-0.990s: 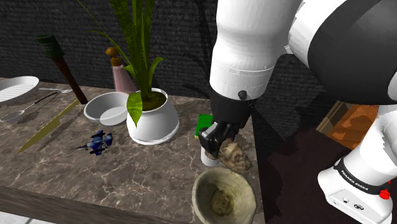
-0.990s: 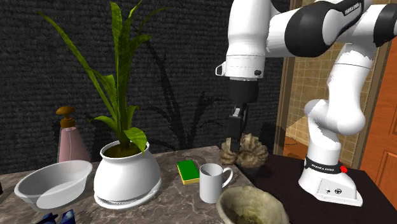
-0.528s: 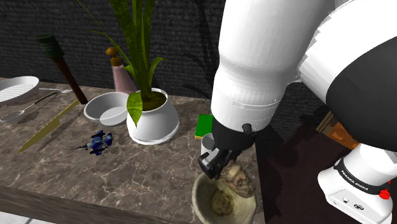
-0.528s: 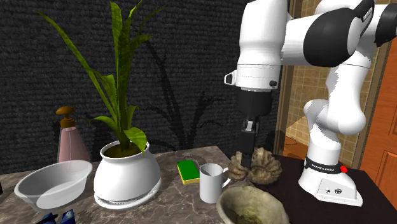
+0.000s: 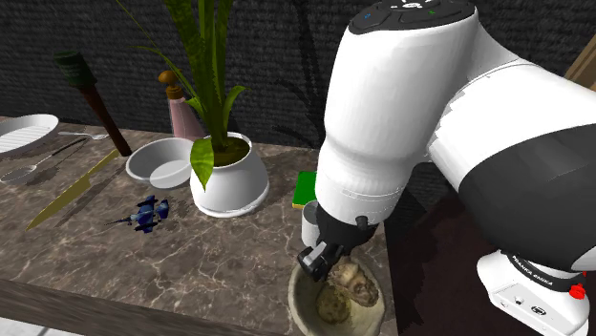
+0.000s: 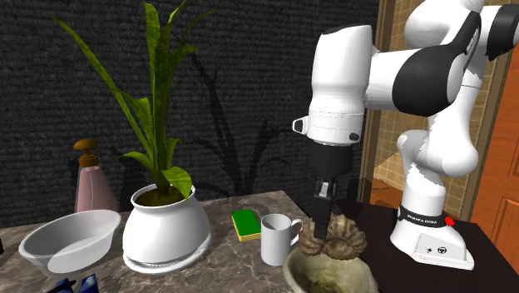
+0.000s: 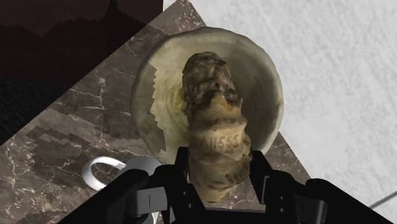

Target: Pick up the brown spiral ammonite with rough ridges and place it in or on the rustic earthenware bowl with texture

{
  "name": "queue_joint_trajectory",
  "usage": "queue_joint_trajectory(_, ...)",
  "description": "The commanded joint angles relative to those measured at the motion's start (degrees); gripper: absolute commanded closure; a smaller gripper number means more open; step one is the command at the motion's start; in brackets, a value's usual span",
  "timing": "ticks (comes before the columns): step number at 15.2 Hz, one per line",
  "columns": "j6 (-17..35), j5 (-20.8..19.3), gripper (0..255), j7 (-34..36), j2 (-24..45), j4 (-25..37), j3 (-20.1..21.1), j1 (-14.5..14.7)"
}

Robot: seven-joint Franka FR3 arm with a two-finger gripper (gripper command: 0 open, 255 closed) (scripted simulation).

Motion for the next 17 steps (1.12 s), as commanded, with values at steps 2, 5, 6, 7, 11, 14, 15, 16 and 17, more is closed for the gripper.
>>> queue_joint_trajectory(2,2.38,-0.81,255,0.73,1.38,-1.15,0.45,-0.08)
queue_joint_trajectory(5,3.6,-1.2,255,1.06,2.03,-1.83,0.63,-0.12)
queue_joint_trajectory(6,3.6,-1.21,255,1.06,2.04,-1.82,0.63,-0.12)
queue_joint_trajectory(7,3.6,-1.21,255,1.06,2.04,-1.82,0.63,-0.12)
queue_joint_trajectory(11,3.6,-1.21,255,1.06,2.04,-1.82,0.63,-0.12)
queue_joint_trajectory(14,3.61,-1.21,0,1.06,2.04,-1.82,0.63,-0.12)
queue_joint_trajectory(15,3.6,-1.21,0,1.06,2.04,-1.82,0.63,-0.12)
queue_joint_trajectory(16,3.6,-1.21,0,1.06,2.04,-1.82,0.63,-0.12)
queue_joint_trajectory(17,3.6,-1.21,0,1.06,2.04,-1.82,0.63,-0.12)
